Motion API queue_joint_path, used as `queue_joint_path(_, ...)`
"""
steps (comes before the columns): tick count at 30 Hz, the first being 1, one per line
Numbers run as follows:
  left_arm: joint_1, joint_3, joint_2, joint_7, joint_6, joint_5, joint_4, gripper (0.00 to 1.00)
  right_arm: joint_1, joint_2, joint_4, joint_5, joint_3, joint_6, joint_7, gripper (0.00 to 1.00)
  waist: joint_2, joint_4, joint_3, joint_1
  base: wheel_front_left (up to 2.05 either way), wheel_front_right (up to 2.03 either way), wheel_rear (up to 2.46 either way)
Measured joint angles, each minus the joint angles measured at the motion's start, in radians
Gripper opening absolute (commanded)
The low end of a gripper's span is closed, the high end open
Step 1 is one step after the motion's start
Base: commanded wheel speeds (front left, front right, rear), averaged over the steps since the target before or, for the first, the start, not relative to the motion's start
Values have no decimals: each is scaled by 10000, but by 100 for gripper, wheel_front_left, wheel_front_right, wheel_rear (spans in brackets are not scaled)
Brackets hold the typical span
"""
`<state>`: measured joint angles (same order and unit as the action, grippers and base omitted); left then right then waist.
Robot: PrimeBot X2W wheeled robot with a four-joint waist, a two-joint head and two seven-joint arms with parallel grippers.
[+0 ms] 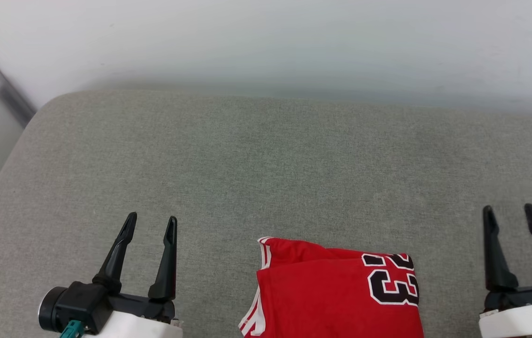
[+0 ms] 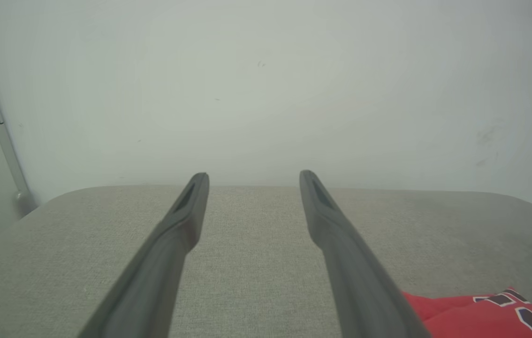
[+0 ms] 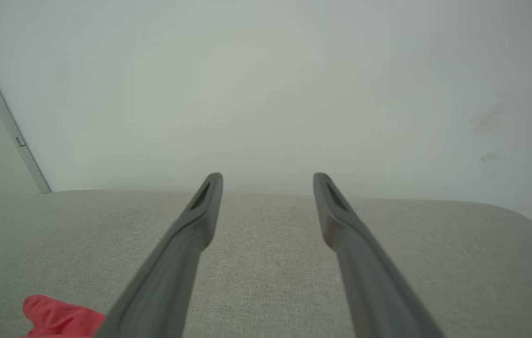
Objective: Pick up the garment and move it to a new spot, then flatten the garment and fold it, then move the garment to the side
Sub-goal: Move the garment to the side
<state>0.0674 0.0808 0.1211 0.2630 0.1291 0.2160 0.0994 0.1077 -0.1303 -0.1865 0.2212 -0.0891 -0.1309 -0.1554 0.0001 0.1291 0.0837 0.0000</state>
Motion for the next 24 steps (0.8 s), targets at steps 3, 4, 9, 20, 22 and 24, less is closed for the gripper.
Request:
queue_joint_path(3, -8, 29, 0, 0, 2, 0, -17, 100, -5, -314, -56, 161, 360, 0, 543, 100, 0, 6, 63, 0, 0, 0, 0)
queue_joint_path(4, -14, 46, 4, 0, 2, 0, -29, 100, -6, -451, -77, 268, 489, 0, 888, 100, 0, 4, 88, 0, 0, 0, 0)
queue_joint_path(9, -122, 69, 21, 0, 0, 0, -29, 100, -110, -1137, -178, 876, 780, 4, 3542, 100, 0, 6, 243, 0, 0, 0, 0)
queue_joint_path(20, -347, 286, 17, 0, 0, 65, -92, 100, -87, -1632, -1047, 2330, 961, 2, 10330, 100, 0, 324, 663, 0, 0, 0, 0)
queue_joint_path(22, -381, 334, 19, 0, 0, 71, -111, 100, -95, -1486, -1083, 2253, 957, 2, 11102, 100, 0, 421, 741, 0, 0, 0, 0)
queue_joint_path(24, -469, 399, 21, 0, 2, 73, -134, 100, -105, -1323, -1041, 2127, 963, 2, 11685, 100, 0, 525, 816, 0, 0, 0, 0)
